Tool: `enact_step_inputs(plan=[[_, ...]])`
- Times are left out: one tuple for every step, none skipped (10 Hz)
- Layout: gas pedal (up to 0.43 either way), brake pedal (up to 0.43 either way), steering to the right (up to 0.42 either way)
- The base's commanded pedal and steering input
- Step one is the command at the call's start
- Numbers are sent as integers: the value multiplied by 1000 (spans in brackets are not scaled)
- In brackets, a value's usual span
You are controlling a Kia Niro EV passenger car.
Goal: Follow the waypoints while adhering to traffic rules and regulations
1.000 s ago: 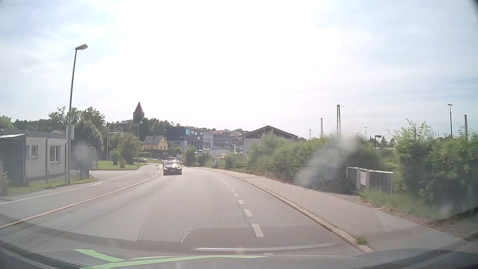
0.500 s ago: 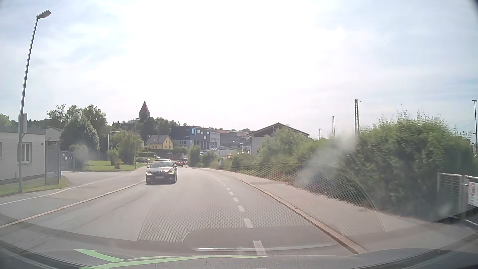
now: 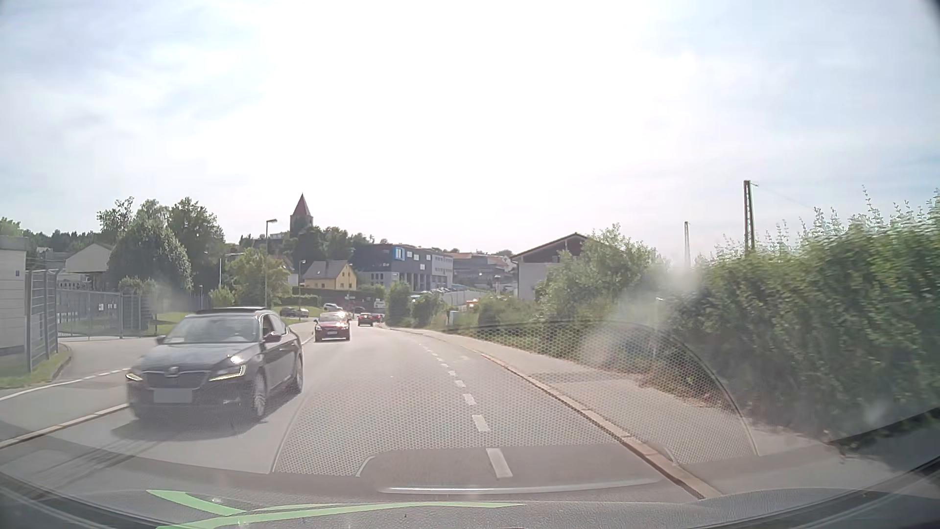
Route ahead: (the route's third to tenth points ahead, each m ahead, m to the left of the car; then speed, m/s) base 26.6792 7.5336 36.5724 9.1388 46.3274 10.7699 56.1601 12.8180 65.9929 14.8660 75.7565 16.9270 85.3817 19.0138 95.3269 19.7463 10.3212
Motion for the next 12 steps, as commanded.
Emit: enact_step_inputs(plan=[[0, 0, -39], [0, 0, -40], [0, 0, -39], [0, 0, -39], [0, 0, -38], [0, 0, -38], [0, 0, -36], [0, 0, -36], [0, 0, -36], [0, 0, -35], [0, 0, -35], [0, 0, -35]])
